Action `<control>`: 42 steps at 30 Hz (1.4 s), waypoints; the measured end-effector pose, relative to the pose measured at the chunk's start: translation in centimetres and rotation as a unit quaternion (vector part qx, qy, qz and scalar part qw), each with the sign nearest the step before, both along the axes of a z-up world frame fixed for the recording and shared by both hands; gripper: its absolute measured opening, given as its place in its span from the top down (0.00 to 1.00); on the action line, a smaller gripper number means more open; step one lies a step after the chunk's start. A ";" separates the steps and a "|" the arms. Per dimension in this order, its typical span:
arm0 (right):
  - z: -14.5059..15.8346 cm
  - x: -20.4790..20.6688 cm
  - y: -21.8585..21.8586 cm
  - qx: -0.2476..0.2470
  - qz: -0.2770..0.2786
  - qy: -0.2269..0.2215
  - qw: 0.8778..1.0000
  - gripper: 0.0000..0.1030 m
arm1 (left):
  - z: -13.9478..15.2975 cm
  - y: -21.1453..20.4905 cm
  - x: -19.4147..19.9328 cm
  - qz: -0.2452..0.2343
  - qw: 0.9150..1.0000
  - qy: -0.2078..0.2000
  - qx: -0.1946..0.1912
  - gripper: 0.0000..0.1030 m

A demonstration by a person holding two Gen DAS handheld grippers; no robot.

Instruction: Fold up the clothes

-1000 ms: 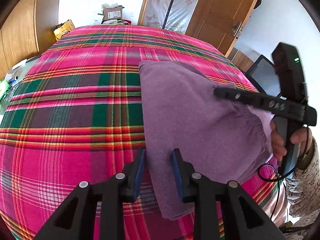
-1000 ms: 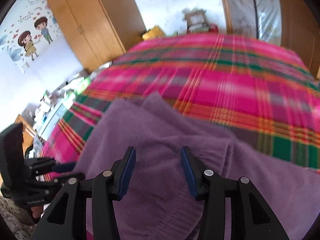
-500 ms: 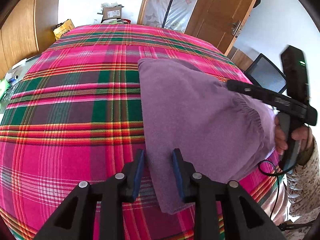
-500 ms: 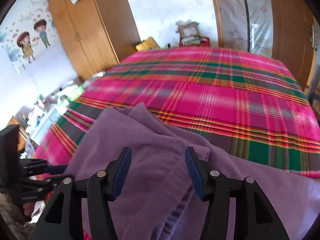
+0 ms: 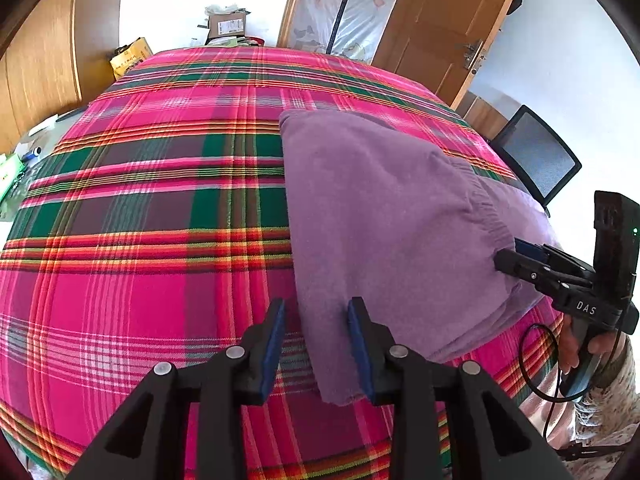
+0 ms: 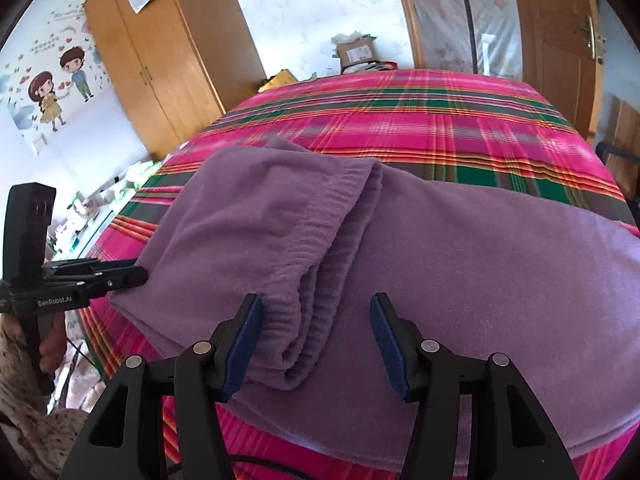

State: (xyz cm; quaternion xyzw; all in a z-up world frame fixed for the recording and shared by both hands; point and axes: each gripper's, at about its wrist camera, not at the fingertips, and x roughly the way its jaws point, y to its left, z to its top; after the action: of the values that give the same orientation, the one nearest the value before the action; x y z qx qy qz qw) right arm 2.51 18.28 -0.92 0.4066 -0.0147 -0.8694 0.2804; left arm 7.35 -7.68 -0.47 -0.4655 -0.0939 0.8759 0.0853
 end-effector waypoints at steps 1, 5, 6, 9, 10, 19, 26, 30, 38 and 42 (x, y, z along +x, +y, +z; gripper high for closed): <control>0.2 0.0 0.1 0.000 -0.002 0.001 1.000 0.44 | 0.1 0.0 0.1 -0.001 1.000 0.000 -0.002 0.68; 1.8 0.6 0.0 -0.012 -0.004 0.023 1.000 0.43 | 0.4 0.1 0.2 -0.003 1.000 0.002 -0.012 0.68; 2.1 0.8 -0.2 -0.015 0.000 0.031 0.999 0.43 | 0.4 0.0 0.2 -0.003 1.000 0.001 -0.011 0.68; 1.8 1.5 -1.2 0.000 0.018 0.041 0.999 0.43 | 0.4 0.0 0.1 -0.003 1.000 -0.002 -0.012 0.68; 1.4 1.6 -1.3 0.007 0.019 0.040 0.999 0.43 | 0.4 -0.1 0.2 -0.003 1.000 -0.002 -0.012 0.68; 0.0 1.5 0.0 -0.012 0.013 0.006 1.000 0.43 | 1.0 -0.2 -0.2 -0.010 1.000 -0.004 -0.016 0.68; 2.6 -0.8 2.8 -0.055 -0.027 0.020 0.998 0.43 | 2.3 -1.6 -2.2 0.012 1.000 0.012 -0.015 0.68; 2.8 -1.6 2.9 -0.061 -0.038 0.019 0.997 0.43 | 2.6 -1.9 -3.9 0.021 1.000 0.020 -0.007 0.68; 3.0 -4.2 0.0 0.019 -0.026 0.074 0.997 0.43 | 1.8 -1.6 -6.4 0.015 1.000 0.003 -0.001 0.68; 2.9 -7.3 0.9 0.046 -0.044 0.075 0.995 0.43 | 1.5 -1.2 -7.0 0.009 1.000 0.003 -0.005 0.68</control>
State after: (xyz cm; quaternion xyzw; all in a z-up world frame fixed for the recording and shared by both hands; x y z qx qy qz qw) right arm -4.78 19.20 1.94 0.3520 0.0284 -0.9085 0.2235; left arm 0.40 -8.89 1.02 -0.4628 -0.0934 0.8783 0.0754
